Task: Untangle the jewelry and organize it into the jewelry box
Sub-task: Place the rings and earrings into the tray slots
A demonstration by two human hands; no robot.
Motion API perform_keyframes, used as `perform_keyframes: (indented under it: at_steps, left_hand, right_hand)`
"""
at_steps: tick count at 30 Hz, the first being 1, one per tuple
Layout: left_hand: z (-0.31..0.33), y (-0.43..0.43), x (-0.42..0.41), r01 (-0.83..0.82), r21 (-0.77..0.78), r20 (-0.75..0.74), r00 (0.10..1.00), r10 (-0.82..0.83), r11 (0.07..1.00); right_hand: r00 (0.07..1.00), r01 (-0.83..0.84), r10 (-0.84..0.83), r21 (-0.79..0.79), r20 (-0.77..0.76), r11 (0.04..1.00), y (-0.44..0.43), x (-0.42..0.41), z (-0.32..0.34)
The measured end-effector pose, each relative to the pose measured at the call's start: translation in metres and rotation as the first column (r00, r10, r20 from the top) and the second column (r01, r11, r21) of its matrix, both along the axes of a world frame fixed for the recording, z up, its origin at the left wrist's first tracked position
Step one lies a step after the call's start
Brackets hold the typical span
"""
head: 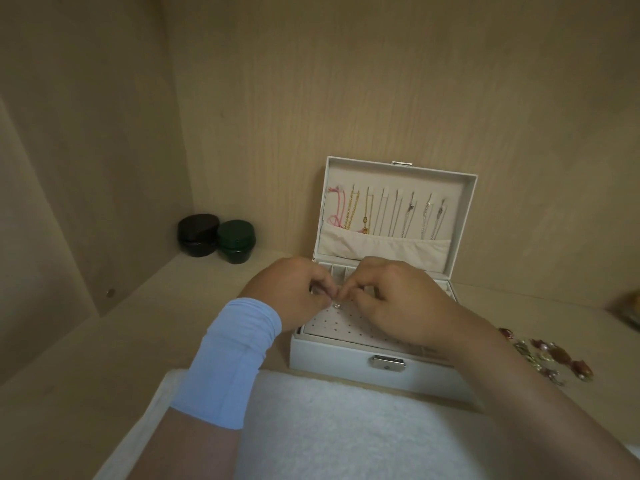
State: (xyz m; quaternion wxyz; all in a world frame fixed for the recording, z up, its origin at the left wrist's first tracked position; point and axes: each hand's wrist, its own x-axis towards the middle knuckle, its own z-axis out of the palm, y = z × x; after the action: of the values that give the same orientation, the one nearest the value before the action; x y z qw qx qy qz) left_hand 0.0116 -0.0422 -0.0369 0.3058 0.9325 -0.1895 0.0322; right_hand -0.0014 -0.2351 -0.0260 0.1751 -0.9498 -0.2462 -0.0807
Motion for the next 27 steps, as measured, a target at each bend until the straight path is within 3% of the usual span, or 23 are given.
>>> perform_keyframes:
  at_steps: [3,7,11,20,27]
  left_hand:
    - [0.003,-0.001,-0.002,0.022,0.054,-0.007,1.000,-0.021,0.998]
    - [0.007,-0.003,-0.006,-0.019,0.076,0.020,1.000,0.017,0.997]
    - [0.016,-0.026,-0.013,-0.045,-0.055,0.125,0.991,0.052,0.997]
    - [0.032,-0.166,-0.007,0.206,-0.010,0.056,0.977,-0.205,0.978]
    - [0.017,-0.260,0.019,0.291,0.340,-0.055,0.955,-0.290,0.894]
  right_hand:
    - [0.998,-0.010,0.011,0.007,-0.061,1.000,-0.001,0.000,0.001]
    - [0.997,0.063,-0.055,0.195,-0.046,0.979,-0.027,-0.003,0.020]
    - [0.982,0.190,-0.188,0.268,-0.036,0.945,-0.090,-0.005,0.038]
    - [0.907,0.408,-0.399,0.046,-0.134,0.912,-0.231,-0.011,0.021]
    - [0.903,0.349,-0.348,-0.043,-0.254,0.936,-0.256,0.001,-0.008]
